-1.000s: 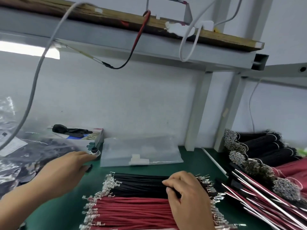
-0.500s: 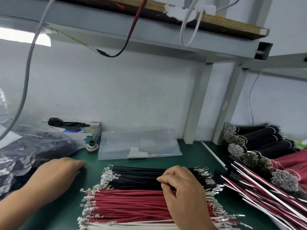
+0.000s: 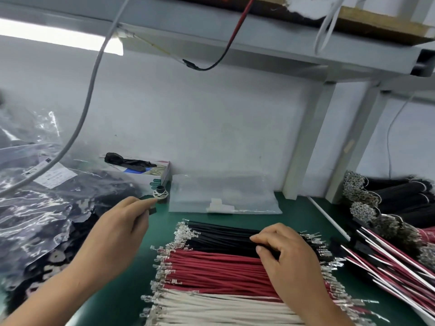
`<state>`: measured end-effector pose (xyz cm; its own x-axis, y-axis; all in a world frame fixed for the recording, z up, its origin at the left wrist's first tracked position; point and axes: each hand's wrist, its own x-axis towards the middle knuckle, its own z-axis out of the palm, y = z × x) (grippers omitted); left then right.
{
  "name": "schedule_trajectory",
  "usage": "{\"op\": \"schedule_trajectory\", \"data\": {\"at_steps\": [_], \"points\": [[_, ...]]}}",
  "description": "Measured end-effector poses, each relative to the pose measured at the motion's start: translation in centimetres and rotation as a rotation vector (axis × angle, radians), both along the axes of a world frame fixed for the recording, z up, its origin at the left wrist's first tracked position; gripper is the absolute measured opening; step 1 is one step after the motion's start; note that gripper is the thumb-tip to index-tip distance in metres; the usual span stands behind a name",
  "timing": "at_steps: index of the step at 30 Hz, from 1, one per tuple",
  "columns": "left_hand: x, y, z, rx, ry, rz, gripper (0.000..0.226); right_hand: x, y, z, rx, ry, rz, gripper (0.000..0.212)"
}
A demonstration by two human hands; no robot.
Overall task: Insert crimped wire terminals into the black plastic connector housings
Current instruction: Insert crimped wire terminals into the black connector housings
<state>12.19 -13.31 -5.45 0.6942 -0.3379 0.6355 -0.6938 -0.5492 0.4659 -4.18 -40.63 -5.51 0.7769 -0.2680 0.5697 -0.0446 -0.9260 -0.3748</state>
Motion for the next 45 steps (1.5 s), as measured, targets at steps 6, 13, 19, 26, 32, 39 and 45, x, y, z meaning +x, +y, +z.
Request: {"op": "schedule_trajectory", "data": {"at_steps": [6,13,19,26,32,39,45], "points": [[-0.4,-0.8,-1.7,-0.235,0.226,-0.039,0.026,5.3,0.8,2.3,0.062,0.266,0.115,0.021],[-0.7,-0.7,-2.0,-0.377,0.429,-0.182,0.027,8.3,1.6,1.7,0.006,0.419,0.168,0.006],[-1.6,-0.8,-1.5,-0.35,0.479,-0.226,0.031,7.2,1.6,2.3,-0.196,0.294,0.197,0.014],[-2.7,-1.1,-0.3,-0.368,0.393,-0.226,0.037,3.7,1.6,5.3,-0.491,-0.098,0.119,0.029],[-4.8,-2.1,0.4,-0.29,0.391,-0.28,0.04,0.0,3.4,2.2,-0.469,-0.311,0.128,0.012],[-6.1,-2.9,0.1,-0.184,0.374,-0.249,0.034,-0.6,2.1,5.1,-0.453,-0.71,-0.012,0.021],[-6.2,-3.1,0.1,-0.188,0.366,-0.232,0.042,-0.4,3.7,2.5,-0.58,-0.371,0.134,0.016]]}}
